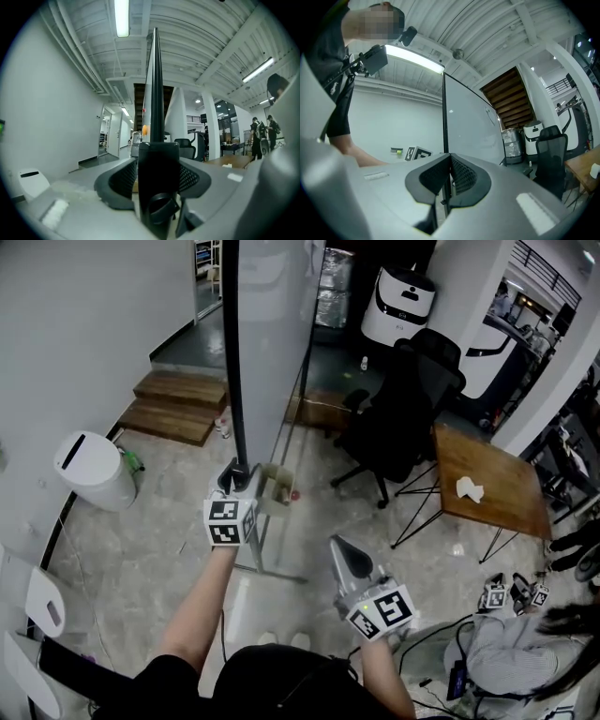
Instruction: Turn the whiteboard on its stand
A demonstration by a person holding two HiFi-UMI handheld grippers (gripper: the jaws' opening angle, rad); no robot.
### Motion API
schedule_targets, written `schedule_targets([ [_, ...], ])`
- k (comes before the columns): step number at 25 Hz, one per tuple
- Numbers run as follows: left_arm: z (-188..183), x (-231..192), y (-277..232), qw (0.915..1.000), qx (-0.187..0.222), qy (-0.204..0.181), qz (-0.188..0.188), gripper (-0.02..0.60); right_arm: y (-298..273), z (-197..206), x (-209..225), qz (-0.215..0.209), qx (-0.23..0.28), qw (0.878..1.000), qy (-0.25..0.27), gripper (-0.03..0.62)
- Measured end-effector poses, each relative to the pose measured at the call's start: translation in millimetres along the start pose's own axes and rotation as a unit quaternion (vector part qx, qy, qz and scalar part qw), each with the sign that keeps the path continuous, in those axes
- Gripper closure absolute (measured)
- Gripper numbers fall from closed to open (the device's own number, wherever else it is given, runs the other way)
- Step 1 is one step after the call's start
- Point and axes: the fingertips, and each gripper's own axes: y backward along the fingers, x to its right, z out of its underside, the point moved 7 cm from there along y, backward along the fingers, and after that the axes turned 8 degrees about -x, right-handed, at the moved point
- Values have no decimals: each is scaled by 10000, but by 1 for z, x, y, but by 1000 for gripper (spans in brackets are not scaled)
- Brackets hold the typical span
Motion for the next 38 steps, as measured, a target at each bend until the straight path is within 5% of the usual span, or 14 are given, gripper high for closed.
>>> schedule_targets([
  [4, -1, 2, 2, 10000, -8, -8, -24, 408, 9, 1, -5, 35, 0, 10000, -19, 585],
  [21, 0, 8, -5, 9999, -115, 6, -52, 413, 51, 7, -9, 192, 84, 9998, -43, 585],
  [38, 10, 30, 53, 9999, -120, 30, -84, 411, 64, 5, -17, 177, 149, 9997, -66, 586],
])
